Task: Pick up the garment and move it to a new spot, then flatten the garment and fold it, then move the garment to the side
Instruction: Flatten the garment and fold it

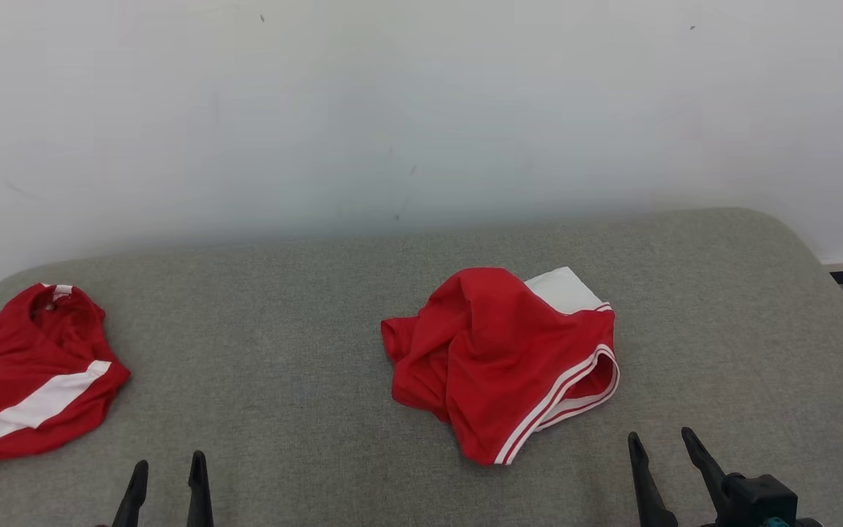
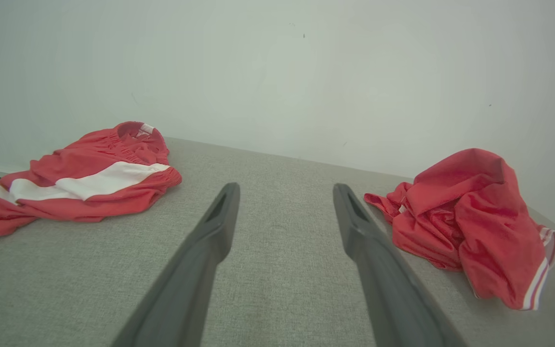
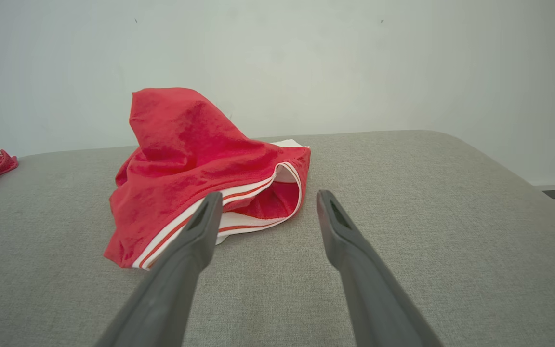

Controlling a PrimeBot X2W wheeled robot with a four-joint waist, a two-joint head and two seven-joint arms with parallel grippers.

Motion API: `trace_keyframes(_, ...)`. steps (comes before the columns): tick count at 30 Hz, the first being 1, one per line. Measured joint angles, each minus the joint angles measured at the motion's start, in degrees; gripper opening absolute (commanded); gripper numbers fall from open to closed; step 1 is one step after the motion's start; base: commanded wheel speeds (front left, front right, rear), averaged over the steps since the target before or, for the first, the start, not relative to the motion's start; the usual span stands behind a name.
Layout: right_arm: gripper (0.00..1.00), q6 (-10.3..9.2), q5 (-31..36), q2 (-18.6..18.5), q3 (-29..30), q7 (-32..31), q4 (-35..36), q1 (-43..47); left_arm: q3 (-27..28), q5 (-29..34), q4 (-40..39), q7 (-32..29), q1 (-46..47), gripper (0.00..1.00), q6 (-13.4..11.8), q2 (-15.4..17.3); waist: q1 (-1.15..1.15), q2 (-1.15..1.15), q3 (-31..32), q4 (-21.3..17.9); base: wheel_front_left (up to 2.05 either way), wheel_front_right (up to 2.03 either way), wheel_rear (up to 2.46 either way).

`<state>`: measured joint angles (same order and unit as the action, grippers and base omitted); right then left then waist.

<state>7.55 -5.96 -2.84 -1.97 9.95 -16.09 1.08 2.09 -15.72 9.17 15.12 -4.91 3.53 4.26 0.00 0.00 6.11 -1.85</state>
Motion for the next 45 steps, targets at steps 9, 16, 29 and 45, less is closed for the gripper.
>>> trace_keyframes(9,1.00,0.00,-0.7,0.0,-0.1,0.2,-0.6,-0.1,-0.2,0.3,0.1,0.0,0.0,1.00,0.0,-0.4,0.00,0.00,-0.2,0.0,0.00,0.00,0.00)
trace_keyframes(16,1.00,0.00,-4.2,0.0,-5.3,-3.4,-3.5,-3.1,-1.2,0.6,-0.5,0.0,0.0,1.00,0.0,-0.7,0.00,0.00,-0.8,0.9,0.00,0.00,0.00)
trace_keyframes(29,1.00,0.00,-14.0,0.0,-14.4,-7.2,-19.1,-13.0,-4.2,1.5,-1.4,0.0,2.1,1.00,0.0,-0.9,0.00,0.01,-3.1,5.2,0.00,0.00,0.00)
trace_keyframes(45,0.00,0.00,-20.0,0.0,-21.7,1.4,-30.7,-22.2,-5.8,1.7,0.3,0.0,4.5,1.00,0.1,-0.8,0.01,0.01,-5.2,8.7,0.00,0.00,0.00)
